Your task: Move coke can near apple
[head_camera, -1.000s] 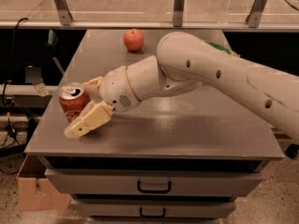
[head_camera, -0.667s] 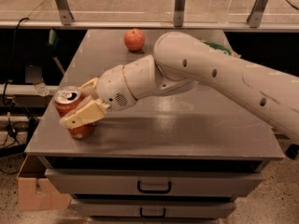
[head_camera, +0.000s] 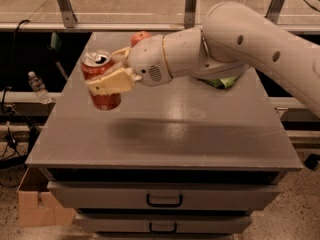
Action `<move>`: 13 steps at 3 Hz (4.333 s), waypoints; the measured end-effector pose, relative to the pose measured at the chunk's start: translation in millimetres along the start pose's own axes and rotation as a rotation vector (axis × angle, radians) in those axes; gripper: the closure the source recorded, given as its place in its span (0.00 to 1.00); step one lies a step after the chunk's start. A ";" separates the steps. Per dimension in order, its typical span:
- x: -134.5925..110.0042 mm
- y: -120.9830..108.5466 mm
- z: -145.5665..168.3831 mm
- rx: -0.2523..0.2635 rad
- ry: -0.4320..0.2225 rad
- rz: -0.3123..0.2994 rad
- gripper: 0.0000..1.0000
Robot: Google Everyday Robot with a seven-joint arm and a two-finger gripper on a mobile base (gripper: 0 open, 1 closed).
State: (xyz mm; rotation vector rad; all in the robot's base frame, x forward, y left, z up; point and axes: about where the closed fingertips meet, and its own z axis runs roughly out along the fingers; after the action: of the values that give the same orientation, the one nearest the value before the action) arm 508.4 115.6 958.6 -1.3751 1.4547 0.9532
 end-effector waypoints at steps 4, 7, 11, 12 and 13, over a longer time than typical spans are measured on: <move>-7.0 -71.7 -58.4 0.199 0.027 -0.115 1.00; 14.9 -237.4 -106.2 0.460 0.091 -0.142 1.00; 76.9 -307.1 -117.5 0.604 0.072 -0.001 1.00; 85.1 -314.7 -107.7 0.594 0.076 0.036 0.84; 90.7 -318.8 -102.4 0.595 0.079 0.061 0.61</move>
Offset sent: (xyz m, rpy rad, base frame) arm 0.0015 -0.0017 0.0053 0.0043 -0.0086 -0.0052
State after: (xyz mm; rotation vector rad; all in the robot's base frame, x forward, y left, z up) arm 817.1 -37.3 917.5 -0.9374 1.6720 0.4420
